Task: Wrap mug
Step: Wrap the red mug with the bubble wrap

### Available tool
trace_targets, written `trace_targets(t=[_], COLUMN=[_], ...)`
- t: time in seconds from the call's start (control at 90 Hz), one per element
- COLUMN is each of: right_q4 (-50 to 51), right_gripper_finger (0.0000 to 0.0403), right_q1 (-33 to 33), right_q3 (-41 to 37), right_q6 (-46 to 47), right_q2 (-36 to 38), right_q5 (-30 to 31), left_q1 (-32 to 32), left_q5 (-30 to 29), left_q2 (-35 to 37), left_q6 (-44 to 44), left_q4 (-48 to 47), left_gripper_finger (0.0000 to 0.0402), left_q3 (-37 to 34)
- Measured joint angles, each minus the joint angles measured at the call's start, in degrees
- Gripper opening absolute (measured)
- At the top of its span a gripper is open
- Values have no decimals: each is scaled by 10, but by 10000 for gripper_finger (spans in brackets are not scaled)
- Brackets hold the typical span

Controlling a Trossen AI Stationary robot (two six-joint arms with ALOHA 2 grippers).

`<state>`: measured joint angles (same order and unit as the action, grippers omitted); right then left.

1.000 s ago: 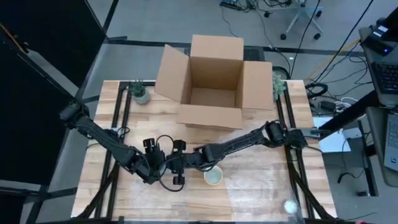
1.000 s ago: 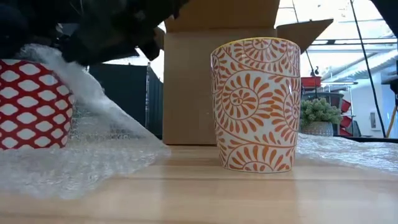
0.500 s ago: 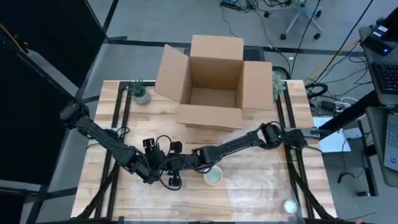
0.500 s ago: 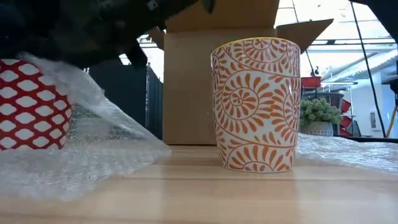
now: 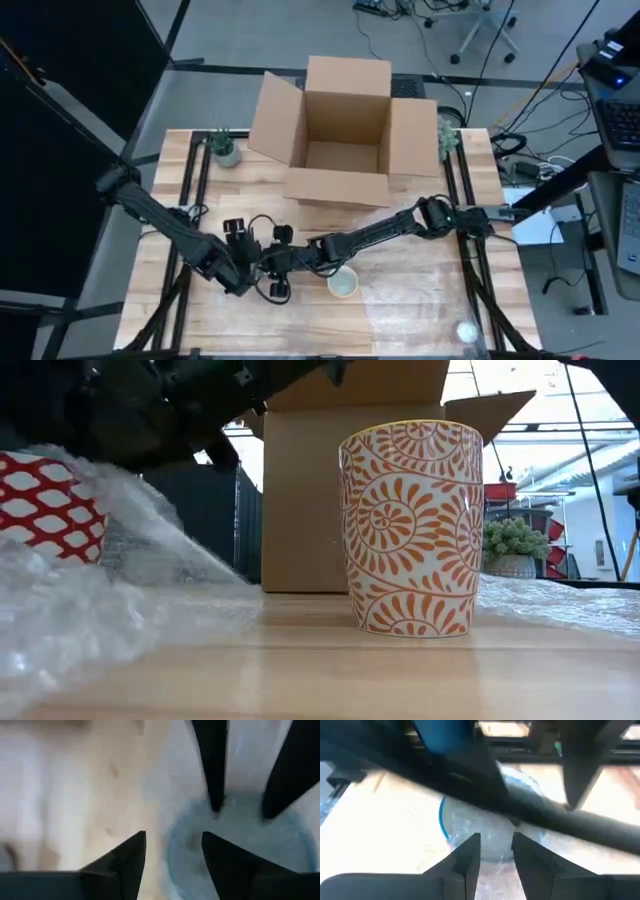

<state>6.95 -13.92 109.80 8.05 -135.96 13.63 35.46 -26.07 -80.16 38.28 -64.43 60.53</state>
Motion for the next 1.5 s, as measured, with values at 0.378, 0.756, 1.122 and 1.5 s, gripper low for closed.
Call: trace_targets(t=[0.378, 0.756, 1.122, 1.5], right_q4=[-25, -2, 195, 416], right_gripper_finger=[102, 102, 102, 102], right_q1=[0, -4, -25, -109], right_q3=[-2, 44, 180, 221], right_q6=[-2, -24, -56, 59], right_q2=[-2, -7, -6, -3], right_q5=[-1, -3, -2, 8], left_q1=[-1, 5, 112, 217], left_q5=[-2, 2, -2, 0], left_q2=[42, 173, 205, 109], left_q6=[2, 7, 96, 191], left_q4=[-28, -35, -21, 140], left_gripper_finger=[183, 183, 183, 183], left_q3=[14, 34, 33, 33])
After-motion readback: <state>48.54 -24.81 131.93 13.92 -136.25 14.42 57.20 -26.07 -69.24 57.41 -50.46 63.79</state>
